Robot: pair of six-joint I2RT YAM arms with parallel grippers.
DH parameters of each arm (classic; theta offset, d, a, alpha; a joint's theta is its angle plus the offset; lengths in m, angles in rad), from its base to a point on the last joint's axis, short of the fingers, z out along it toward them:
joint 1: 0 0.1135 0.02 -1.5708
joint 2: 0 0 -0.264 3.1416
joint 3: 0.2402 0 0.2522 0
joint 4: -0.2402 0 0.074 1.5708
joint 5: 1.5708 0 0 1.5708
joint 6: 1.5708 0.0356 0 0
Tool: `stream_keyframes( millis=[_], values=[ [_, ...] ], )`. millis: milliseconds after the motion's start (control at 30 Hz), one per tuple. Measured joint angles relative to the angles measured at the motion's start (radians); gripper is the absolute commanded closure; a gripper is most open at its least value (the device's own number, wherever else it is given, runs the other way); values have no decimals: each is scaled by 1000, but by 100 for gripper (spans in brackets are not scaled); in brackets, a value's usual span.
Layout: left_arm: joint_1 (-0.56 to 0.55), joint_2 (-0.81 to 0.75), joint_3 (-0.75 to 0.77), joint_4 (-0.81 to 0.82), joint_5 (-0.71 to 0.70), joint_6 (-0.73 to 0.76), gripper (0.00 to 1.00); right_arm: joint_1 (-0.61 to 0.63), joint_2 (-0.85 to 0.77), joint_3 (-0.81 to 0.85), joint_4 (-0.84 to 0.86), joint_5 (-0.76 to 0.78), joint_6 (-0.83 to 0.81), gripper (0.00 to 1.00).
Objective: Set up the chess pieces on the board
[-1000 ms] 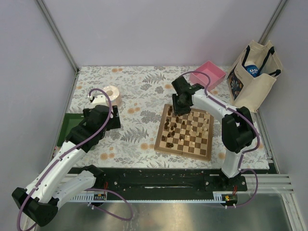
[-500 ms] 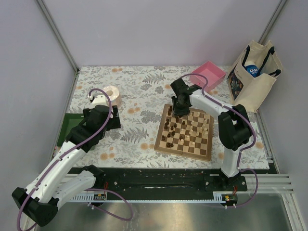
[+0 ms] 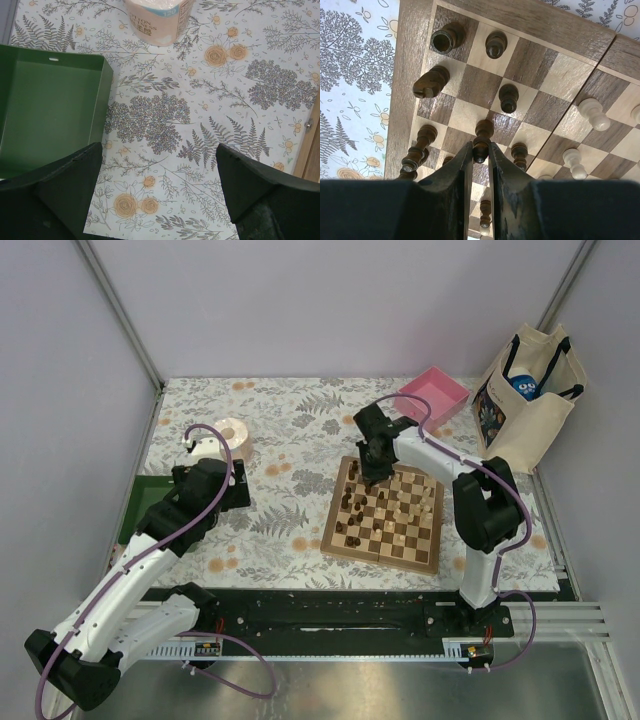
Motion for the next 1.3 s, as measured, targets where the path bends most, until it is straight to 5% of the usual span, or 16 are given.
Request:
stream_keyframes(
  millis=[1300],
  values=[
    [0, 0, 0, -5, 0, 0, 1, 55, 95, 135, 0, -27, 11, 75]
  ],
)
